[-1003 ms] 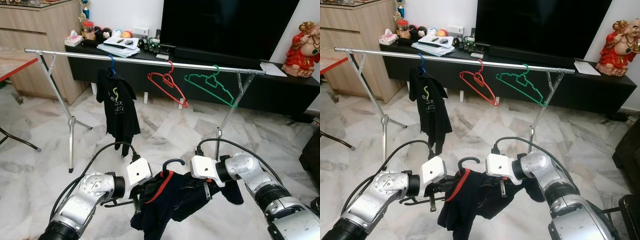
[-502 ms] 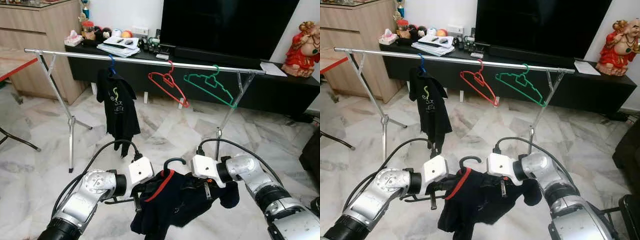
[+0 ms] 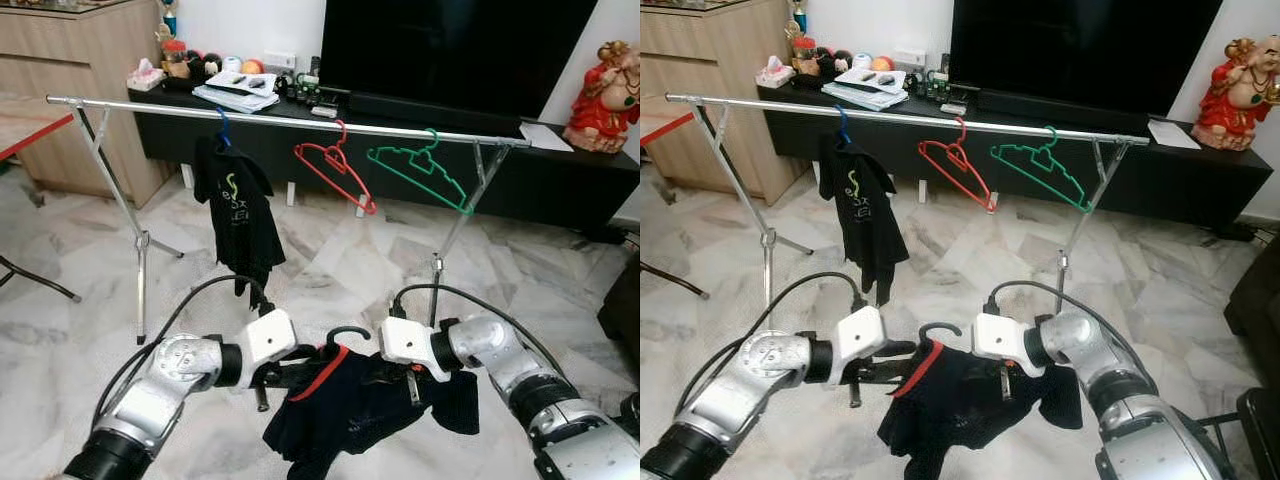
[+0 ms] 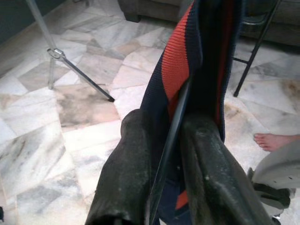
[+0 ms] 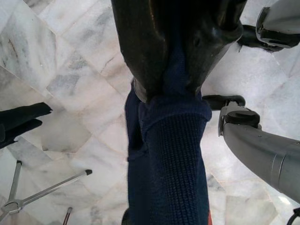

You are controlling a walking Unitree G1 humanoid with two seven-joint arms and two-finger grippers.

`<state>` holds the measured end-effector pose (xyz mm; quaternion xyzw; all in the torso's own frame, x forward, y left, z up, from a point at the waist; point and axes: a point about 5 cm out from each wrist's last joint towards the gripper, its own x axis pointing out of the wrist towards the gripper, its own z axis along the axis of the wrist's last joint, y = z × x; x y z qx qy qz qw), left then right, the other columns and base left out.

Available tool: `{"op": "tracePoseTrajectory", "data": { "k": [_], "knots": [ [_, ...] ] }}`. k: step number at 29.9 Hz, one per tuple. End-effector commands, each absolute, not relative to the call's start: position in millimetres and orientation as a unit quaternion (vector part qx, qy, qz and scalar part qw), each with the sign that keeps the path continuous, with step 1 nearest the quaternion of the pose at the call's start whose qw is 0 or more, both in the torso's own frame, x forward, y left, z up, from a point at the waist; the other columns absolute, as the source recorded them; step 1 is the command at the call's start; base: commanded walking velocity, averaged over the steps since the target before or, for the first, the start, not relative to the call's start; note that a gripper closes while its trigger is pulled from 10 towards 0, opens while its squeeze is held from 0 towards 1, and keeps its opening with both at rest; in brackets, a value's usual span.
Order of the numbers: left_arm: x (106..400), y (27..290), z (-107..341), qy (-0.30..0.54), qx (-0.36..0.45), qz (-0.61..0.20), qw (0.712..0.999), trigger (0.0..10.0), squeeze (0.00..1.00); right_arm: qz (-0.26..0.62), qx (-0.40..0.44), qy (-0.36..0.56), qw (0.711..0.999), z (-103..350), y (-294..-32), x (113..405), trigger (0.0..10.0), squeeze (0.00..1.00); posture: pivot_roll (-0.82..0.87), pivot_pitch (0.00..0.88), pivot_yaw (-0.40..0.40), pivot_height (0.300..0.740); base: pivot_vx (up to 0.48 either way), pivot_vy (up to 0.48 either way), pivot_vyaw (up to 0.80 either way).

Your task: Hang hanger

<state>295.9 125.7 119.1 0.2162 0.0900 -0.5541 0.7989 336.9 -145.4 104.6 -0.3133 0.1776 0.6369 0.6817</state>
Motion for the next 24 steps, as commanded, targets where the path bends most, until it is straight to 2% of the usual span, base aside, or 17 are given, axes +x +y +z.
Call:
{"op": "tracePoseTrajectory", "data": {
  "k": [1,6,11,16,19,23,24],
  "knots": [
    [300.9,131.3,130.1,0.077,0.23,-0.545,0.802,10.0,1.0,0.636,-0.32,0.201,0.673,99.6,-154.8,333.7,0.0,0.0,0.13,0.043,-0.112,0.74,0.0,0.0,0.0],
    [302.1,142.4,130.2,0.094,0.251,-0.543,0.795,10.0,1.0,0.624,-0.326,0.212,0.678,95.0,-160.0,332.3,0.0,0.0,0.13,0.044,-0.11,0.74,0.0,0.0,0.0],
    [307.7,159.2,135.3,0.089,0.252,-0.502,0.823,10.0,1.0,0.599,-0.326,0.218,0.698,92.2,-166.3,333.2,0.0,0.0,0.13,0.047,-0.109,0.74,0.0,0.0,0.0],
    [312.6,173.3,139.8,0.07,0.235,-0.44,0.864,10.0,1.0,0.551,-0.313,0.212,0.744,91.2,-172.0,337.4,0.0,0.0,0.13,0.051,-0.11,0.74,0.0,0.0,0.0],
    [312.8,175.2,140.7,0.062,0.231,-0.424,0.873,10.0,1.0,0.531,-0.31,0.21,0.76,91.5,-173.8,339.6,0.0,0.0,0.13,0.052,-0.112,0.74,0.0,0.0,0.0],
    [312.9,180.4,135.7,0.048,0.204,-0.364,0.908,10.0,1.0,0.454,-0.282,0.191,0.823,95.9,-176.6,349.7,0.0,0.0,0.14,0.055,-0.118,0.74,0.0,0.0,0.0],
    [312.9,180.4,135.7,0.048,0.204,-0.364,0.908,10.0,1.0,0.454,-0.282,0.191,0.823,95.9,-176.6,349.7,0.0,0.0,0.14,0.055,-0.118,0.74,0.0,0.0,0.0]
  ]
}}
